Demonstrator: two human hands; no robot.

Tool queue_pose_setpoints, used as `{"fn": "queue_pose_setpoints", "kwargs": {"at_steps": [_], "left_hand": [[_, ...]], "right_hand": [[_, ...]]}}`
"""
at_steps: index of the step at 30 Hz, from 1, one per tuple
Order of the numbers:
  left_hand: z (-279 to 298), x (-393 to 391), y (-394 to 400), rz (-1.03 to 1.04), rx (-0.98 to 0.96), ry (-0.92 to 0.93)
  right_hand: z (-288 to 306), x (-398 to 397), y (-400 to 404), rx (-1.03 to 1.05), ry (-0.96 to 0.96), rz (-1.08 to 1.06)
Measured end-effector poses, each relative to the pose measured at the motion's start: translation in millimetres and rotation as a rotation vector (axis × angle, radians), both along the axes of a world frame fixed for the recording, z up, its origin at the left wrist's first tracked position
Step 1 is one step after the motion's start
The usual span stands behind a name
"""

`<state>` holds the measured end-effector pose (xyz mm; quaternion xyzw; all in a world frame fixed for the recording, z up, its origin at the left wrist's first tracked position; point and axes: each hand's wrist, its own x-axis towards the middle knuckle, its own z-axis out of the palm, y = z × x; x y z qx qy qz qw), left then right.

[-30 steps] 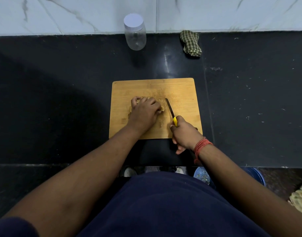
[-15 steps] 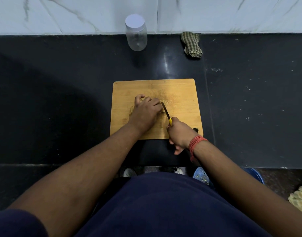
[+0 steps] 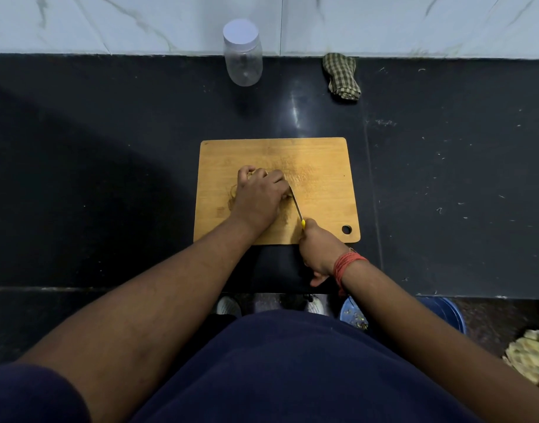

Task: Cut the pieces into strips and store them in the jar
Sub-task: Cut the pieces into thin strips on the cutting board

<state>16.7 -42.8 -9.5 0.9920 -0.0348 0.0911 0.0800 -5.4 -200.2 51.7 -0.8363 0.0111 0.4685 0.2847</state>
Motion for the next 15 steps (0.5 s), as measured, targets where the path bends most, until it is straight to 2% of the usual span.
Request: {"fn": "queue_pose_setpoints", "kwargs": {"at_steps": [5, 8, 11, 15], "left_hand": [[-1.1, -1.1, -0.8, 0.016, -0.004, -0.007], [-1.2, -1.3, 0.1, 0.021, -0.04, -0.011], [-0.3, -2.6, 0.6, 0.029, -0.077, -0.003], [2.6, -3.7, -0.3, 0.033, -0.109, 0.023]], "right_hand": [[-4.3, -15.9, -14.8, -0.023, -0.056, 0.072], [1.8, -20.9, -22.1, 0.015, -0.012, 0.005], [7.5, -14.8, -25.0, 0.06, -0.121, -0.07], [7.5, -0.9, -16.2, 0.111, -0.048, -0.157]]}}
